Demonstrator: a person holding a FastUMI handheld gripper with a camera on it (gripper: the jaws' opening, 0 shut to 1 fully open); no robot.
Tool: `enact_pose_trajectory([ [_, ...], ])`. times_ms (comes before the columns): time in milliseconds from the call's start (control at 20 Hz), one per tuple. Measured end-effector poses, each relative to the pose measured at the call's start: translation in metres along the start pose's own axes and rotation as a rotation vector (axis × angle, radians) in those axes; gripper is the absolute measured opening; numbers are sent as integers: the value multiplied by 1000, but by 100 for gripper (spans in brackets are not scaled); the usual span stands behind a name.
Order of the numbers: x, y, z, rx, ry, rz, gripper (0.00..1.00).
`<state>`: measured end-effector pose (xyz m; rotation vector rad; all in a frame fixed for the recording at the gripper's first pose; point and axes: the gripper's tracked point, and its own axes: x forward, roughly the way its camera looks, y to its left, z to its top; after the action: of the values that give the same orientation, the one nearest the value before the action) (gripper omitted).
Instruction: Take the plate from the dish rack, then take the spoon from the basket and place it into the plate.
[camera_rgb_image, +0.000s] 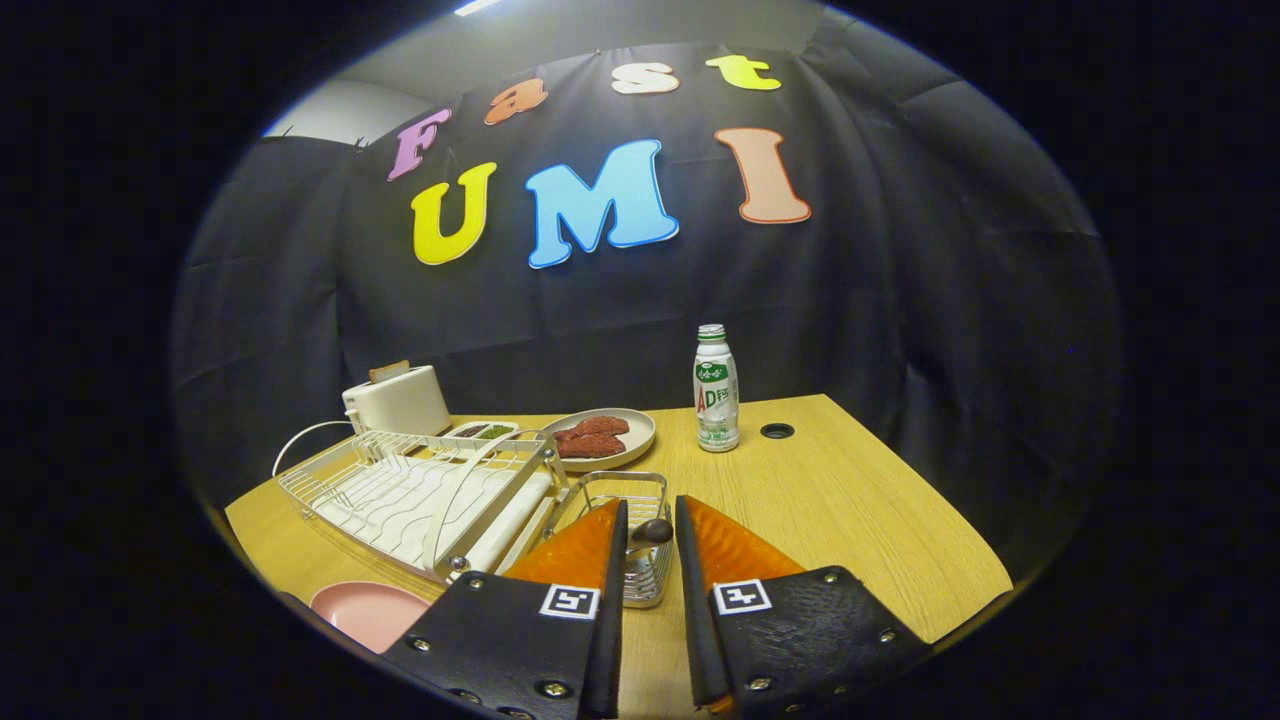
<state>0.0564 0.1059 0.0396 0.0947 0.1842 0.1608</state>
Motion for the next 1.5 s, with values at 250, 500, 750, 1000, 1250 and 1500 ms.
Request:
enact_pose_trajectory([
  [250, 15, 0, -4, 3, 10, 18, 27],
  [500, 15, 7, -8, 57, 79, 0, 9],
  [750, 16, 16, -1, 53, 115, 12, 8],
  [1000, 16, 18, 16, 34, 116, 0, 8],
  [1250, 20, 21, 39, 15, 104, -2, 8],
  [1500, 24, 21, 69, -13, 84, -14, 8],
])
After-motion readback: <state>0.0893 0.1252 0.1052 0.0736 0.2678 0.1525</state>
